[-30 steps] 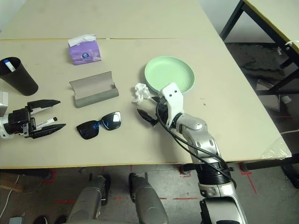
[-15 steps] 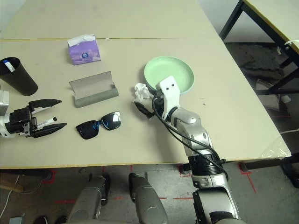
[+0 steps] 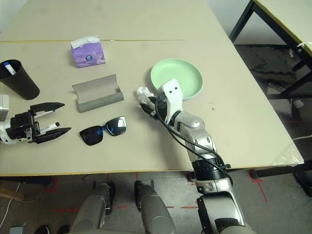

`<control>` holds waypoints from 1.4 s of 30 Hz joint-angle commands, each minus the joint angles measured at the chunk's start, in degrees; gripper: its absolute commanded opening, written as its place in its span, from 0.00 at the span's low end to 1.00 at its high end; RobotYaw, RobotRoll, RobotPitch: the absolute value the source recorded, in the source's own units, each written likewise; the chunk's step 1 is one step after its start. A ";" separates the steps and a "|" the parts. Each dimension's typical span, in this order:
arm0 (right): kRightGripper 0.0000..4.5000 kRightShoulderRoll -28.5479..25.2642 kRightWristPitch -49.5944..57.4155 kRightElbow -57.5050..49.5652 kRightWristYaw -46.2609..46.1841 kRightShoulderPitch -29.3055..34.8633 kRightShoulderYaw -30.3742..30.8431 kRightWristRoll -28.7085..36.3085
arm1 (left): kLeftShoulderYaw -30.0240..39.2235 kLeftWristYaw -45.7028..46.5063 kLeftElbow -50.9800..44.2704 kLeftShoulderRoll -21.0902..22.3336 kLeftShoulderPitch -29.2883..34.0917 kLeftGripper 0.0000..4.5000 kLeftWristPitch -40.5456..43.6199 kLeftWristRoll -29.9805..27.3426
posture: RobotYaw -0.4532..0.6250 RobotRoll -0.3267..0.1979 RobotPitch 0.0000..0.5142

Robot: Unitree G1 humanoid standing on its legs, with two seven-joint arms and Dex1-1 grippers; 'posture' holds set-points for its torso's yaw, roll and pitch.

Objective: Organize and tidy the items on the table.

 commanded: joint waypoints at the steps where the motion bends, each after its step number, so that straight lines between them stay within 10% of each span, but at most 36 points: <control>1: 0.00 -0.85 0.39 -1.23 0.52 0.46 -0.61 0.50 | -0.33 -0.11 -0.72 -0.14 0.90 1.00 0.09 0.30 | 0.42 0.62 0.47; 14: 0.00 -5.71 6.90 -1.89 0.28 -11.88 -8.12 5.60 | -0.36 -0.29 -0.24 -0.22 1.30 1.00 0.30 0.38 | 0.42 0.62 0.49; 24: 0.00 -9.95 -4.55 21.94 1.65 -18.61 -4.84 -2.88 | -0.35 0.33 -0.18 -0.76 1.04 1.00 -0.04 0.57 | 0.43 0.62 0.48; 37: 0.95 -15.59 5.10 13.29 4.68 -18.10 -7.55 -0.82 | -0.35 0.16 0.09 -0.47 1.99 1.00 -0.15 0.45 | 0.41 0.62 0.51; 42: 0.99 -17.35 27.68 -6.61 1.97 -15.45 -15.47 9.75 | -1.00 -1.36 2.33 -0.41 0.66 1.00 -0.99 0.99 | 0.38 0.62 0.51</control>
